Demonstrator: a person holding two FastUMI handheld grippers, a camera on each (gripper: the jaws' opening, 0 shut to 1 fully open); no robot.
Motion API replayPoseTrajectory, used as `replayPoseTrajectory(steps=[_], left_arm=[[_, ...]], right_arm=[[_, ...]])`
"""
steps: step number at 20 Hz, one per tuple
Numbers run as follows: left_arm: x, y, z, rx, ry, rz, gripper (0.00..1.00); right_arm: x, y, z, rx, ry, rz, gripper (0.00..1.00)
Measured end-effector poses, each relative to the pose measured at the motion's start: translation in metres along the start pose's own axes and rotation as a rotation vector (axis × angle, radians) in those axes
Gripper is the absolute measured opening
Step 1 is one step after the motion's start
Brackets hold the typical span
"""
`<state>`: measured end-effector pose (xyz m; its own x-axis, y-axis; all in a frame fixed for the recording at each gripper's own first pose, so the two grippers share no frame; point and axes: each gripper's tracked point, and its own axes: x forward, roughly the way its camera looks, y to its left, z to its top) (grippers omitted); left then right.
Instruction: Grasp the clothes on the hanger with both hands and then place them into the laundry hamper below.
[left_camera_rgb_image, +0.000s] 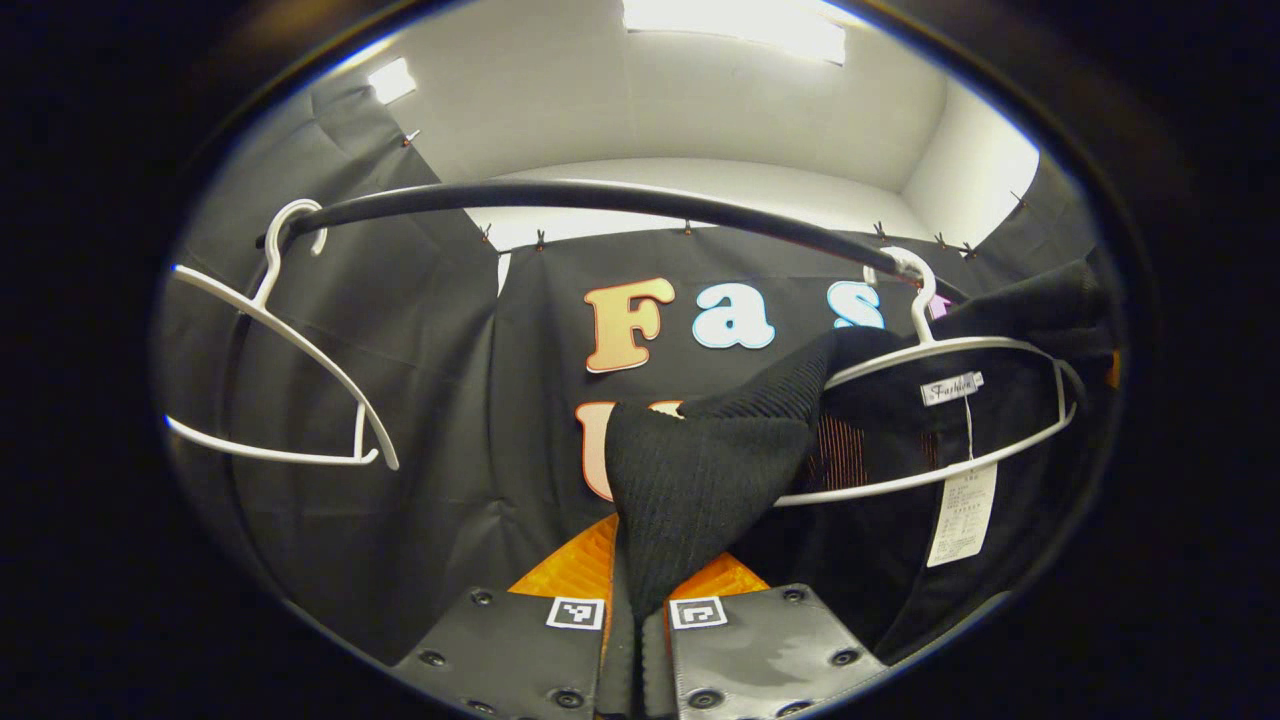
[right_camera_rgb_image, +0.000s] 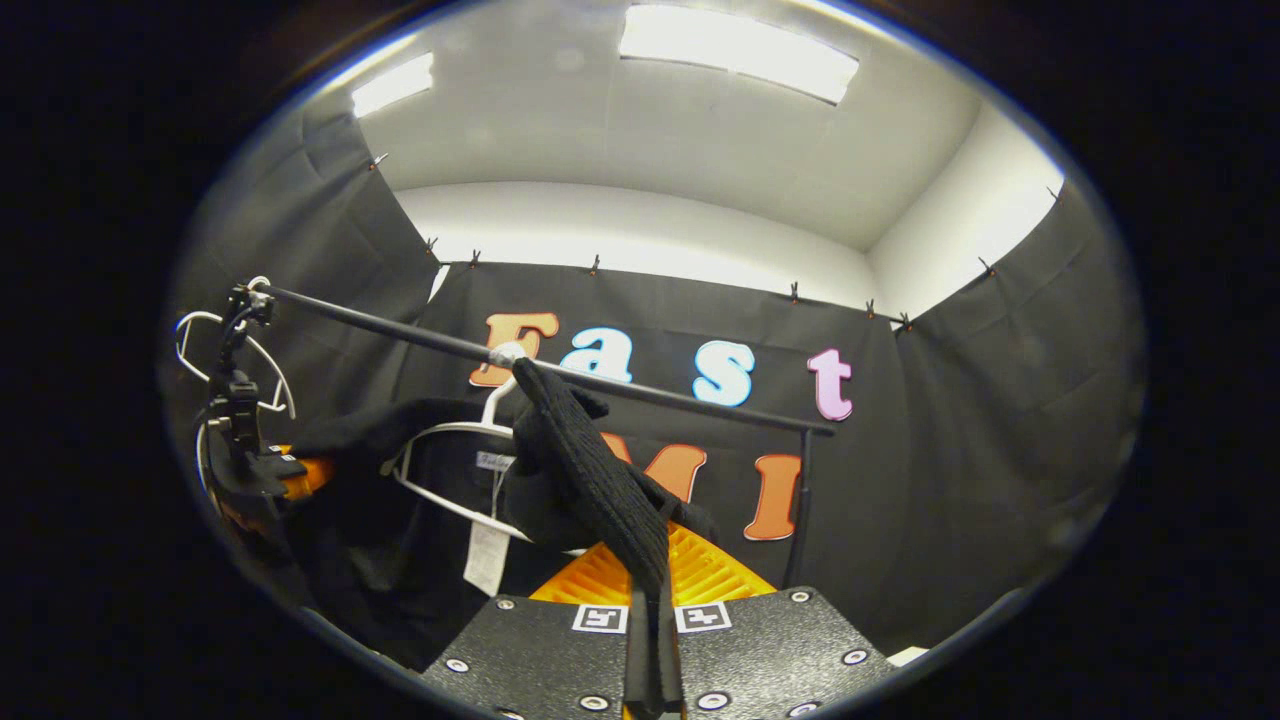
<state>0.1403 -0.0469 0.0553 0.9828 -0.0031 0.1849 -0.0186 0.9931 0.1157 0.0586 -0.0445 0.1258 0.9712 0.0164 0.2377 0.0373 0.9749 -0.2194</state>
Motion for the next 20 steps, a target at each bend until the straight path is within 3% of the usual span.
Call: replayPoseTrajectory(steps=[6,10,15,20], left_arm=[[0.006,-0.012,0.012,0.024,-0.017,-0.057,0.07],[0.012,-0.012,0.017,0.025,-0.026,-0.055,0.10],[0.038,0.001,0.032,0.048,-0.058,-0.028,0.13],[0.062,0.028,0.053,0.103,-0.127,0.052,0.10]], right_arm=[[0.045,-0.038,0.022,-0.103,-0.020,-0.046,0.03],[0.072,-0.067,0.017,-0.148,-0.011,-0.095,0.03],[0.092,-0.081,-0.024,-0.097,0.070,-0.100,0.03],[0.098,-0.065,-0.057,-0.028,0.118,-0.058,0.03]])
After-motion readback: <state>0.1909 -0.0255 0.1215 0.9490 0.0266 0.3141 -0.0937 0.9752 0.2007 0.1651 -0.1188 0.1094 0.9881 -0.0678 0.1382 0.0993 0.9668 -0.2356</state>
